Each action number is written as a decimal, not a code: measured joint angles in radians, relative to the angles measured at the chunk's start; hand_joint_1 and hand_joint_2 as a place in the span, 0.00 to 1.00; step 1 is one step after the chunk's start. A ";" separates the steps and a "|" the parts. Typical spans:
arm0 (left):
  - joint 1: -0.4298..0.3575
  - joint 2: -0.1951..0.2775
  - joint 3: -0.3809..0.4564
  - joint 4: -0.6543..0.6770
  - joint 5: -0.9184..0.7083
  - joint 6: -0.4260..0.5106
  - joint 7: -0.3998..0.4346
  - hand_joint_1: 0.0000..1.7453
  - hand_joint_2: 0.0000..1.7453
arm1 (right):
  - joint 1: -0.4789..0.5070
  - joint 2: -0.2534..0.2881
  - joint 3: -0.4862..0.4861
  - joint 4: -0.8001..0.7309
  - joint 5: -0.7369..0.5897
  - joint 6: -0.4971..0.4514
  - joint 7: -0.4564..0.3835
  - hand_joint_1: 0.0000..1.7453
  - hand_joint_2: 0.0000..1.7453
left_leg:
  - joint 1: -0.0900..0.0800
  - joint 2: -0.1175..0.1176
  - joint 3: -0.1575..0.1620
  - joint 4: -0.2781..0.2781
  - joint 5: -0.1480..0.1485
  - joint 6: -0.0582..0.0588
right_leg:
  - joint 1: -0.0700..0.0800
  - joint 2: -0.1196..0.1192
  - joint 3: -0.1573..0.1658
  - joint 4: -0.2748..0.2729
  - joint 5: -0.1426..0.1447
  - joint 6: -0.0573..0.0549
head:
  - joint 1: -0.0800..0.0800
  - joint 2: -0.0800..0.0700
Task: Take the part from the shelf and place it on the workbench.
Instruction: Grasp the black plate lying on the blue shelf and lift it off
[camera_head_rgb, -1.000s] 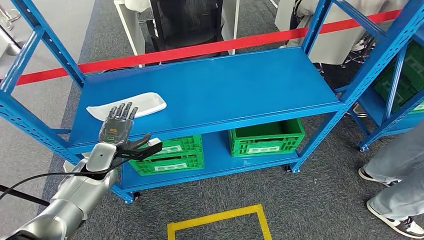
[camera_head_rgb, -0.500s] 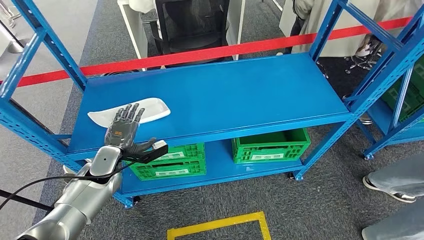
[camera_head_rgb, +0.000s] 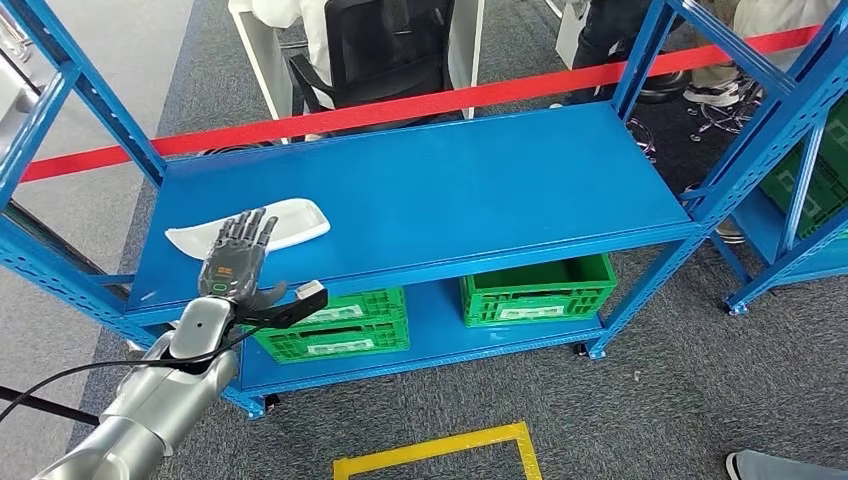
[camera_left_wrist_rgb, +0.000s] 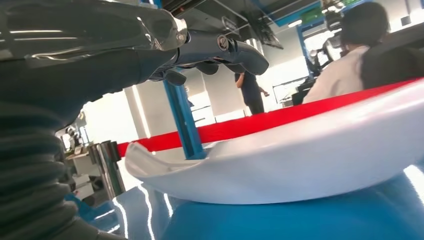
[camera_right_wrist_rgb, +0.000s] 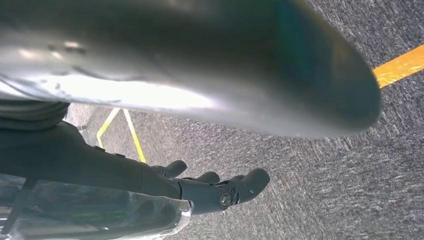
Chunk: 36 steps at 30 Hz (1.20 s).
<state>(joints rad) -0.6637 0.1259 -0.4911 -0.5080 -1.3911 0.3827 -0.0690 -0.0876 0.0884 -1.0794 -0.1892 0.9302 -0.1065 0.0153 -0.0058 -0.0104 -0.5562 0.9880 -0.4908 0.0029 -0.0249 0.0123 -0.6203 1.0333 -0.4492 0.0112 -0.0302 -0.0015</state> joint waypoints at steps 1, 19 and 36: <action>0.000 0.002 0.004 0.001 0.005 0.002 0.000 0.00 1.00 | 0.000 0.000 0.000 0.000 -0.002 -0.001 0.000 0.00 0.00 | 0.000 0.000 0.000 0.000 0.000 -0.001 | 0.000 0.000 0.000 0.000 0.000 0.000 | 0.000 0.000; -0.017 0.036 0.083 0.074 0.079 -0.039 0.010 0.00 1.00 | 0.000 -0.001 -0.009 0.000 0.003 -0.004 -0.002 0.00 0.00 | -0.004 0.000 0.000 0.006 -0.002 0.001 | -0.004 0.000 0.005 -0.002 0.001 0.001 | 0.000 0.000; -0.024 0.046 0.114 0.110 0.090 -0.042 0.018 0.00 1.00 | -0.001 -0.001 -0.009 0.000 0.012 -0.004 -0.002 0.00 0.00 | -0.004 0.000 0.001 0.005 -0.002 0.001 | -0.004 0.000 0.006 -0.002 0.001 0.001 | 0.000 0.000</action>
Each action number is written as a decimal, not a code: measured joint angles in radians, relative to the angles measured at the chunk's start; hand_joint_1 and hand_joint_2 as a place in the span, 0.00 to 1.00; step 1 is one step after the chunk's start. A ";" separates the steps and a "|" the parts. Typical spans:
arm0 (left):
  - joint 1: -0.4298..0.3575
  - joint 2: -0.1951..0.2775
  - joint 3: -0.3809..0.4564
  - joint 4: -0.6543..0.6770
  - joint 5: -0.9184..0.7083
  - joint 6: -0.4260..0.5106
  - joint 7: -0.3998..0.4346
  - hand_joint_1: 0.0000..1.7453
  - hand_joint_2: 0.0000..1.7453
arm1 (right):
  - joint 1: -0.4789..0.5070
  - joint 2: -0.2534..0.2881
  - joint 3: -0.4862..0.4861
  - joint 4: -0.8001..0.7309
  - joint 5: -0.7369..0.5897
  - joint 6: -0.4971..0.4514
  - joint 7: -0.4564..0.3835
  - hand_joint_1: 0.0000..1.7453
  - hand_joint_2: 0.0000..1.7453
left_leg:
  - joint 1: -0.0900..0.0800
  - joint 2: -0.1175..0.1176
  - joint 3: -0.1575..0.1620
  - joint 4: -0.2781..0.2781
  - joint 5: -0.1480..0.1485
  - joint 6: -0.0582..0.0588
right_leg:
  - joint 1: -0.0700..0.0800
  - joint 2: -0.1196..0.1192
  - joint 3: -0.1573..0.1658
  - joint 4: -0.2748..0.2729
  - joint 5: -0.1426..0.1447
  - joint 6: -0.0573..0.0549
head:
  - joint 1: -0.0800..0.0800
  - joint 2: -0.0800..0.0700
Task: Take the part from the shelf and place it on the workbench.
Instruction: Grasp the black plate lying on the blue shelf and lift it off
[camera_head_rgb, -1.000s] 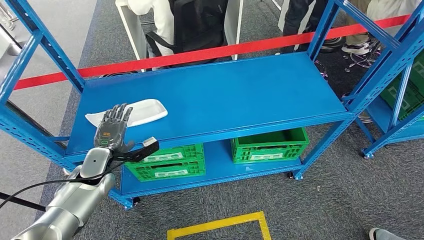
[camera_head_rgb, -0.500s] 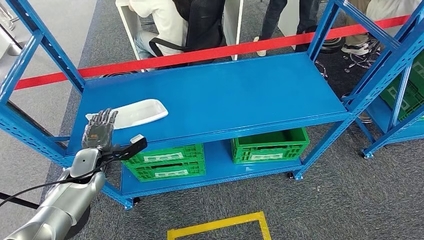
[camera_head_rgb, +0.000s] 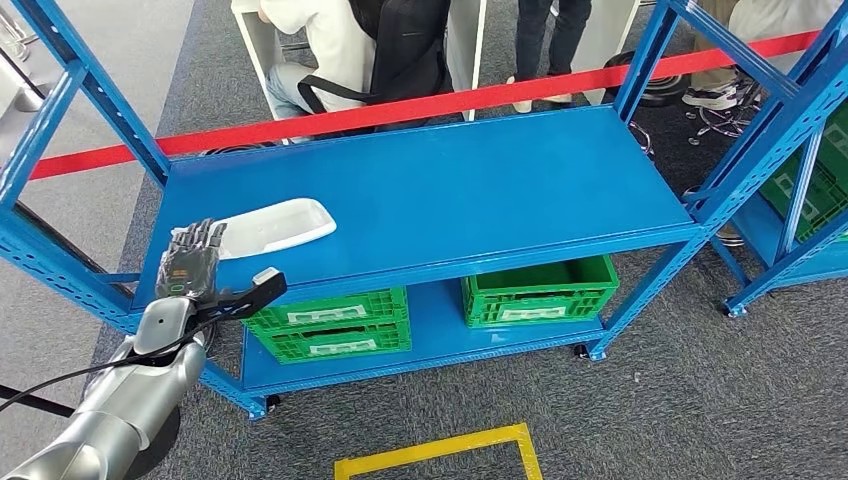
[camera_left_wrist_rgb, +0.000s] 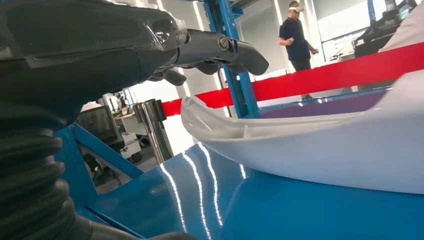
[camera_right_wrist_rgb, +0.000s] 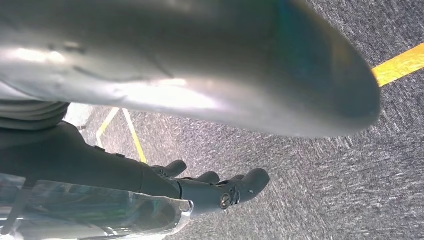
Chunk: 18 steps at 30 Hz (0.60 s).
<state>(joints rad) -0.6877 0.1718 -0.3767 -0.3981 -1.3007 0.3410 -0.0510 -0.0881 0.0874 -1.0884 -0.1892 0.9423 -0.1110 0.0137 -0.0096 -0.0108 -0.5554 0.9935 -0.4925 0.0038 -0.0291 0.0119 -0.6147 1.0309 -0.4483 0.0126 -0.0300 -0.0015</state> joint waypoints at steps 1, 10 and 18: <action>0.000 0.002 0.003 0.002 0.002 0.000 -0.001 0.00 1.00 | 0.000 0.000 0.000 0.000 0.002 0.000 0.000 0.00 0.00 | 0.000 0.000 0.000 0.000 0.000 0.000 | 0.000 0.000 0.000 0.000 0.000 0.000 | 0.000 0.000; -0.003 0.002 0.013 0.019 -0.041 0.006 -0.011 0.00 1.00 | -0.007 0.000 0.002 0.000 0.018 0.002 -0.004 0.00 0.00 | 0.000 0.000 0.002 0.000 0.000 0.000 | 0.000 0.000 0.002 0.000 0.000 0.000 | 0.000 0.000; -0.016 -0.040 -0.005 0.026 -0.090 -0.012 -0.027 0.00 1.00 | -0.012 0.000 0.002 0.000 0.018 0.003 0.000 0.00 0.00 | 0.000 0.000 0.003 0.000 0.000 0.000 | 0.000 -0.001 0.003 0.000 0.000 0.000 | 0.000 0.000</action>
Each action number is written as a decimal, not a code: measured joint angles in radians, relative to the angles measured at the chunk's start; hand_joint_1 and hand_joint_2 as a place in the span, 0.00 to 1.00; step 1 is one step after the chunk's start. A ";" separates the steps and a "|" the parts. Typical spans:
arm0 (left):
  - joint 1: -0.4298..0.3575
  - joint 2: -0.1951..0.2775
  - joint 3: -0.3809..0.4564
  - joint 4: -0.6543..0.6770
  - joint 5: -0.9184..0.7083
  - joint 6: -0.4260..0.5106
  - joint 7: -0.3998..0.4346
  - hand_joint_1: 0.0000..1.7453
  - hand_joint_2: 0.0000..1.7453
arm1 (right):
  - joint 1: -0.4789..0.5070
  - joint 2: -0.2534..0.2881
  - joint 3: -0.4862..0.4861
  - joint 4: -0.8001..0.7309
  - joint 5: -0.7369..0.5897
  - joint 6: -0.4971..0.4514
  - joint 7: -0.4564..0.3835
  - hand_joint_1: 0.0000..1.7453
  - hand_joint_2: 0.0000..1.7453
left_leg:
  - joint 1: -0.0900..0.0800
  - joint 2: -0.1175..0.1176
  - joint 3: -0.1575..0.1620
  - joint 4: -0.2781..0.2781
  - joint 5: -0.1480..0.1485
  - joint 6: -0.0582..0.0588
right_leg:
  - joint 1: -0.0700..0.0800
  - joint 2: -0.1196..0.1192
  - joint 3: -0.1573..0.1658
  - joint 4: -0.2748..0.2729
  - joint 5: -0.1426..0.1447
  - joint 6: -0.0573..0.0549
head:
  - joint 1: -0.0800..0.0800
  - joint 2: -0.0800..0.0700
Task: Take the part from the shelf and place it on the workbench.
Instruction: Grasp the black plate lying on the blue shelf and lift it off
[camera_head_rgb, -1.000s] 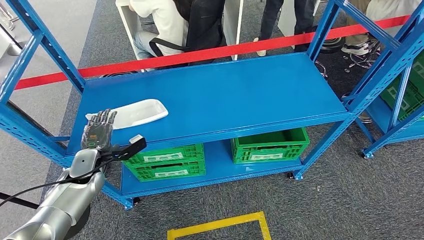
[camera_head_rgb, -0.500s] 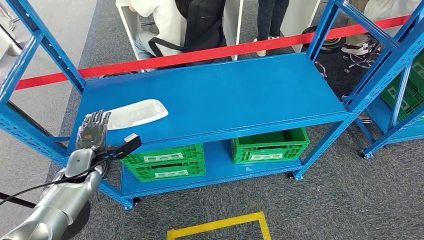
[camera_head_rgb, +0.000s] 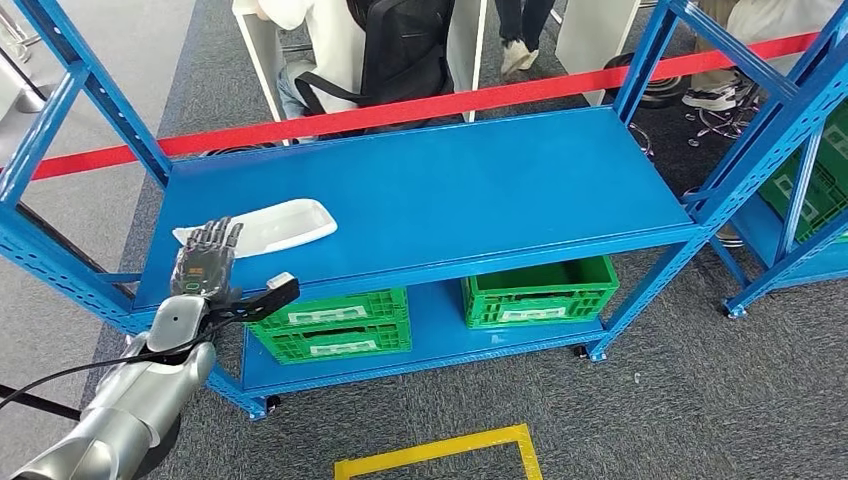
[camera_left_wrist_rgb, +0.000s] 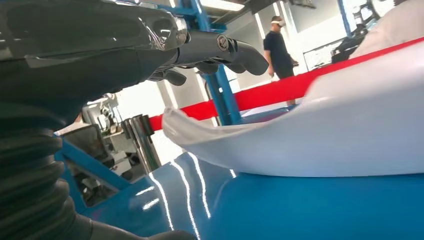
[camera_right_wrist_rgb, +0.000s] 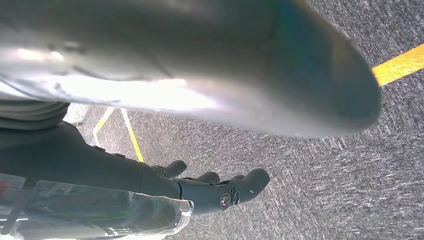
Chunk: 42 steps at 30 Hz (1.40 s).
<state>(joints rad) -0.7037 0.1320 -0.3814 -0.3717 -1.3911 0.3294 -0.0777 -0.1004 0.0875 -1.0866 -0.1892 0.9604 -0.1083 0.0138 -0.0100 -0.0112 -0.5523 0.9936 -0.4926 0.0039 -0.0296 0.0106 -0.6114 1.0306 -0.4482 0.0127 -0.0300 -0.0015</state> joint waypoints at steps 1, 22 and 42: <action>-0.002 -0.004 -0.003 0.001 -0.002 -0.002 -0.003 0.00 1.00 | 0.000 0.000 0.000 0.000 0.000 0.000 -0.001 0.00 0.00 | 0.000 0.000 0.000 0.000 0.000 0.000 | 0.000 0.000 0.000 0.000 0.000 0.000 | 0.000 0.000; -0.010 -0.100 -0.055 0.008 -0.032 -0.007 -0.047 0.00 1.00 | -0.002 0.001 0.000 0.000 -0.005 0.000 -0.010 0.00 0.00 | 0.000 -0.001 0.000 0.000 0.000 0.001 | 0.000 -0.001 0.001 0.000 0.000 0.000 | 0.000 0.000; -0.023 -0.117 -0.064 0.037 -0.022 -0.055 -0.020 0.84 1.00 | 0.005 0.002 -0.001 0.000 -0.019 -0.014 0.004 0.00 0.00 | 0.000 0.000 0.000 0.000 0.000 0.001 | 0.000 -0.001 0.000 0.000 0.000 0.000 | 0.000 0.000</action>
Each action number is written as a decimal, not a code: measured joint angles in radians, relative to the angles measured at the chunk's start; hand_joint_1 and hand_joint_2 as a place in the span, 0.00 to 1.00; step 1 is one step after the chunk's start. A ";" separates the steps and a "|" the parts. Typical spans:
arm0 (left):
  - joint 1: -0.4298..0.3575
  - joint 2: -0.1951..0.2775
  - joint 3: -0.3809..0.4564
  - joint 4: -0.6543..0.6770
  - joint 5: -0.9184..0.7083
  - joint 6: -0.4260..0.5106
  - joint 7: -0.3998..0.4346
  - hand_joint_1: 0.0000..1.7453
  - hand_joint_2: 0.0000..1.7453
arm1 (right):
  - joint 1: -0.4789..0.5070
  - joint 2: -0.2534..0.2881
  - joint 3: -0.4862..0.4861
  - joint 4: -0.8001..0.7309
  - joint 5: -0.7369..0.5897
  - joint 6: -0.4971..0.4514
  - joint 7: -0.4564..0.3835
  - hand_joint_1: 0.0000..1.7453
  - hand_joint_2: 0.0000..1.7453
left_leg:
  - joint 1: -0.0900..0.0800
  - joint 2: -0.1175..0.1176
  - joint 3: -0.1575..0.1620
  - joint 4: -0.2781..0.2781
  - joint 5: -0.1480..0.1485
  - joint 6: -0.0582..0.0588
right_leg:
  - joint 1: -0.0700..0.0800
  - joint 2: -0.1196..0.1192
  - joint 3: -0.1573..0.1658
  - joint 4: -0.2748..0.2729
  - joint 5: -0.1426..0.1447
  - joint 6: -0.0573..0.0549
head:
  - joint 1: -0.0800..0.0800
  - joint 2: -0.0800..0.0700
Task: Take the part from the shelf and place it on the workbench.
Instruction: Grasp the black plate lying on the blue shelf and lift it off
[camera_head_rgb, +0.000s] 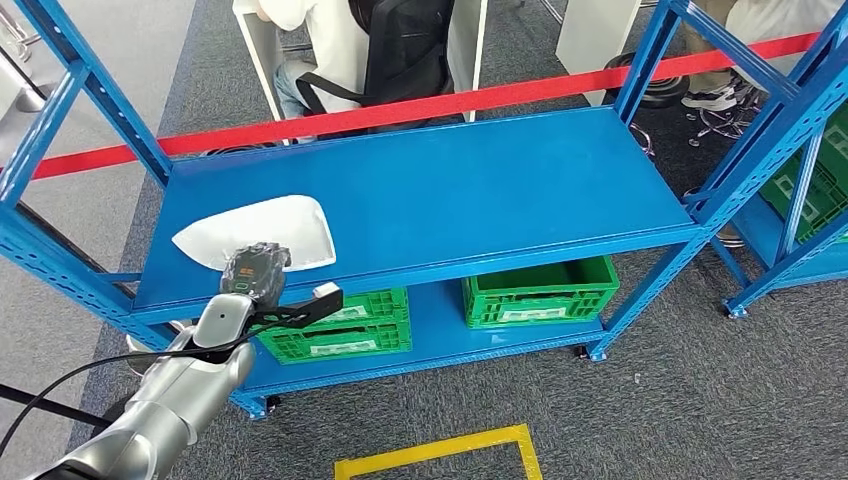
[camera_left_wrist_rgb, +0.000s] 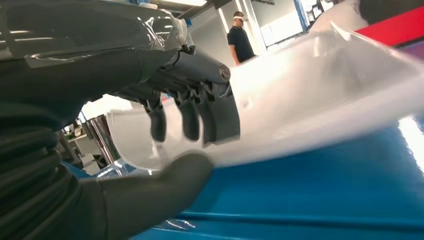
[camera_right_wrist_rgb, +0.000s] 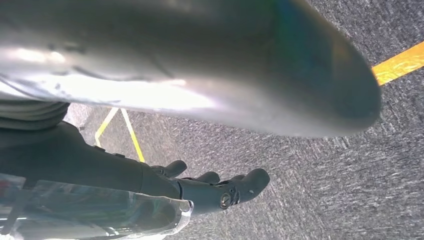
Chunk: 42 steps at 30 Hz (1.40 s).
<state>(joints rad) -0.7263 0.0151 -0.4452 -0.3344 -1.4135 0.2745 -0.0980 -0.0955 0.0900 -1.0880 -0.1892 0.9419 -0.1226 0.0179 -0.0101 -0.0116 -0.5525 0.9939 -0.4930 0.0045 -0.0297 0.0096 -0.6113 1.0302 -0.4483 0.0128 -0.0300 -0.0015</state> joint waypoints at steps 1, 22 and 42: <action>0.000 0.000 -0.001 0.001 0.000 -0.002 0.001 0.84 1.00 | 0.000 0.000 0.000 0.000 0.000 -0.002 0.001 0.00 0.00 | 0.000 0.000 0.000 0.000 0.000 0.000 | 0.000 0.000 0.000 0.000 0.000 0.000 | 0.000 0.000; -0.002 0.001 -0.010 0.006 0.003 -0.002 0.009 0.69 1.00 | 0.002 0.002 0.000 0.000 0.006 -0.005 0.000 0.00 0.00 | 0.000 0.000 0.000 0.000 0.000 0.000 | 0.000 0.000 0.000 0.000 0.000 0.000 | 0.000 0.000; -0.002 0.001 -0.004 0.012 0.028 -0.005 -0.005 0.00 1.00 | 0.002 0.002 0.000 0.000 0.010 0.000 0.001 0.00 0.00 | 0.000 0.000 0.000 0.000 0.000 0.000 | 0.000 0.000 0.000 0.000 0.000 0.000 | 0.000 0.000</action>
<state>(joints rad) -0.7283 0.0164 -0.4491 -0.3223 -1.3853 0.2693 -0.1034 -0.0933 0.0923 -1.0883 -0.1892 0.9522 -0.1227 0.0190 -0.0101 -0.0117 -0.5526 0.9939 -0.4930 0.0045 -0.0297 0.0095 -0.6112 1.0302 -0.4483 0.0129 -0.0300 -0.0015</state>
